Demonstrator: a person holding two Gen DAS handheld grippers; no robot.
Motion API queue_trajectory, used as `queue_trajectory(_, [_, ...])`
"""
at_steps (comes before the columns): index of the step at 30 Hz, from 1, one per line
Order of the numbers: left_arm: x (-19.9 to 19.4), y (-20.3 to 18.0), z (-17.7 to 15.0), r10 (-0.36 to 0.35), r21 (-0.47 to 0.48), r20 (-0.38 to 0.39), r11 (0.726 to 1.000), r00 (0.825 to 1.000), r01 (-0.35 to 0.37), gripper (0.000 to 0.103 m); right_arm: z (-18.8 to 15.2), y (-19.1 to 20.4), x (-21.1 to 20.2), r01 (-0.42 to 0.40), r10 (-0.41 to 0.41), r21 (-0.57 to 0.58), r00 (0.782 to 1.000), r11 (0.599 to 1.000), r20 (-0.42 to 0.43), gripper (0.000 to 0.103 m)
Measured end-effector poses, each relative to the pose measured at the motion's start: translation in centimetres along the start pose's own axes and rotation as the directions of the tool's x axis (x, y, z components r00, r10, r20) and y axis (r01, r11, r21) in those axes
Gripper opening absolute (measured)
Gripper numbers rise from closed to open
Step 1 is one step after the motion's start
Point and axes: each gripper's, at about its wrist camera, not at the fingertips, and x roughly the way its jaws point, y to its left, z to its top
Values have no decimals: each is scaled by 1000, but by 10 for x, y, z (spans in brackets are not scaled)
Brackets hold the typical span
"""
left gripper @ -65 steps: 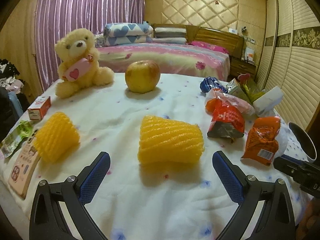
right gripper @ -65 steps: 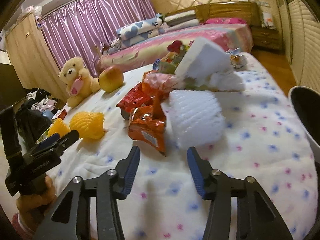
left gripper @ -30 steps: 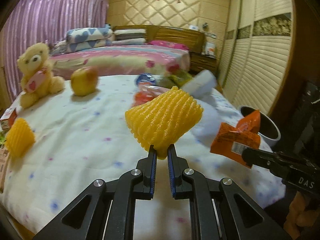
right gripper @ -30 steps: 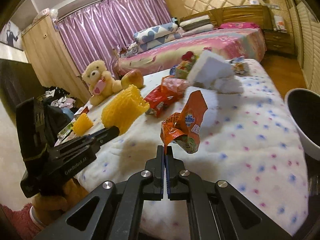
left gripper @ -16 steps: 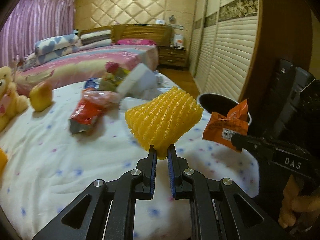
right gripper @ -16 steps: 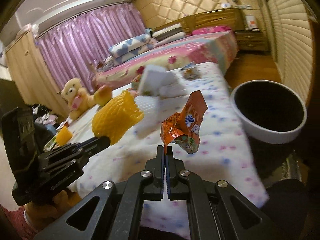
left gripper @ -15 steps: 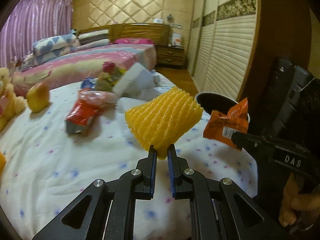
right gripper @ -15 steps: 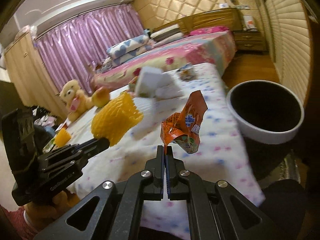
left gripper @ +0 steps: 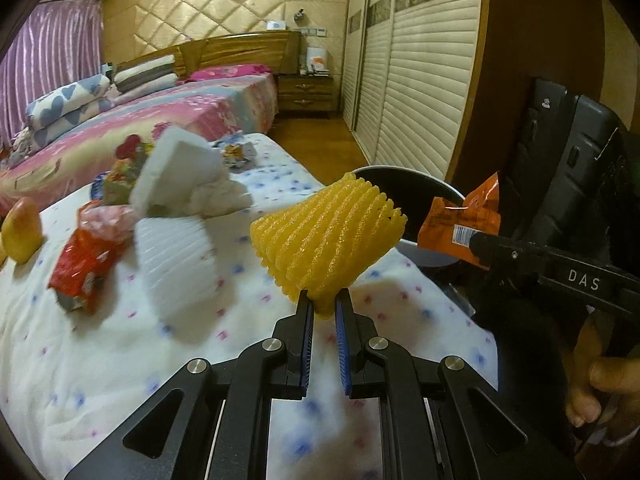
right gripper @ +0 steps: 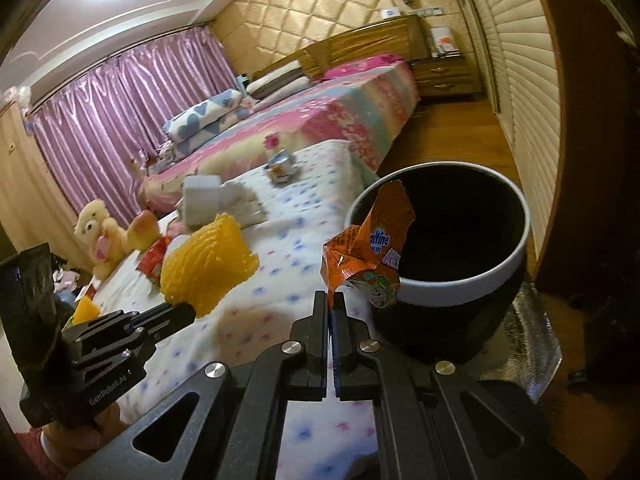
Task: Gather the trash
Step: 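Carry the yellow net and orange bag with both tools over the black bin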
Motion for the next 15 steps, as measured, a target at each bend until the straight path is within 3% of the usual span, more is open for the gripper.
queue_trajectory(15, [37, -17, 34, -34, 94, -54, 995, 998, 39, 10, 34, -59, 11, 52, -52, 89, 999, 995, -2, 1])
